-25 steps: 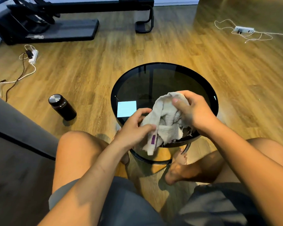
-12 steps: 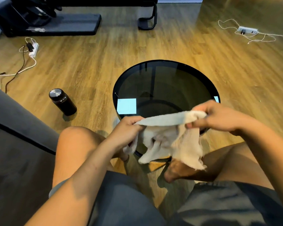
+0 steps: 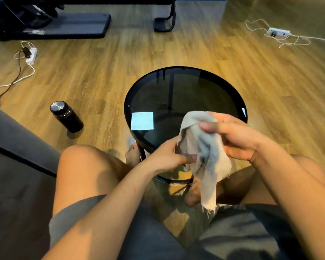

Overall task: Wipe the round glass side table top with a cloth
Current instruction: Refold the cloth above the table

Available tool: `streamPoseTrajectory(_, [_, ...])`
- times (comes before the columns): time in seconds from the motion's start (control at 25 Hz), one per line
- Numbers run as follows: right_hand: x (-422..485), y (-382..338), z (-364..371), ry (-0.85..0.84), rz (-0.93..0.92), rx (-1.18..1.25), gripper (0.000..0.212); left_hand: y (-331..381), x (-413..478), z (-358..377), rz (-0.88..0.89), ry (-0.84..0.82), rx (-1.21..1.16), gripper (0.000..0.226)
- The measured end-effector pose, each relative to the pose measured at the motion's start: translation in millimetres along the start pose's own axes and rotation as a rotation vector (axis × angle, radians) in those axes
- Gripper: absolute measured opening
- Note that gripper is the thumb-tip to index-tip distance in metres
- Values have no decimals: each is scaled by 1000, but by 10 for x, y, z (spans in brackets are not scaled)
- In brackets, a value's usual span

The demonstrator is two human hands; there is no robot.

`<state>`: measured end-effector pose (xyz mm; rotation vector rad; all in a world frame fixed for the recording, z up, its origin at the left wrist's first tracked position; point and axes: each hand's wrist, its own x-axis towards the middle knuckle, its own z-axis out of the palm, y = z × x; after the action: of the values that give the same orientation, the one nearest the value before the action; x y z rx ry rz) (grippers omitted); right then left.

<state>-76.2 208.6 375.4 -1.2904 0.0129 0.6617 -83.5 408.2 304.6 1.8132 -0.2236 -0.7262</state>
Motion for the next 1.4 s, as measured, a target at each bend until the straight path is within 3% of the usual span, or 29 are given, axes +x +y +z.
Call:
streamPoseTrajectory(0.08, [2,-82,-108,-107,-117,203,45,-7,2,2,3,38,-3,24])
streamPoseTrajectory(0.2, [-16,92,-374,-2,-122,506,49,-49,-51,-206,-75,154,-261,21])
streamPoseTrajectory(0.36, [37,410,-468,187,1,428,56,-36,-112,-493,-69,201,-849,30])
streamPoseTrajectory(0.4, [44,417,-453,254,7,401,53,-34,-116,-553,-123,220,-863,28])
streamPoseTrajectory(0.52, [44,389,-472,495,49,77,25,65,-213,-747,-352,158,-537,24])
streamPoseTrajectory(0.6, [42,332,-507,544,26,64,18,84,-212,-954,-293,190,-706,28])
streamPoseTrajectory(0.68, [33,284,-551,514,11,217,15,76,-211,-1027,-138,220,-969,54])
streamPoseTrajectory(0.72, [23,263,-563,488,17,268,16,67,-217,-980,-117,171,-956,59])
streamPoseTrajectory(0.8, [11,273,-581,452,55,253,19,10,-165,-850,-166,157,-785,56])
streamPoseTrajectory(0.96, [-34,337,-715,567,36,290,17,-3,-88,-923,-104,476,-569,40])
streamPoseTrajectory(1.04, [-52,346,-791,687,7,189,20,-5,-134,-993,-41,435,-352,29])
streamPoseTrajectory(1.12, [-76,347,-832,692,-53,43,40,63,-207,-1021,-55,310,-130,34])
streamPoseTrajectory(1.2, [-145,297,-835,605,-94,-107,54,129,-231,-1063,-100,283,227,38])
streamPoseTrajectory(1.28, [-206,203,-822,450,-36,-237,53,175,-228,-1117,-22,429,555,23])
streamPoseTrajectory(1.4, [-245,105,-772,353,61,-576,32,222,-221,-1188,133,510,612,12])
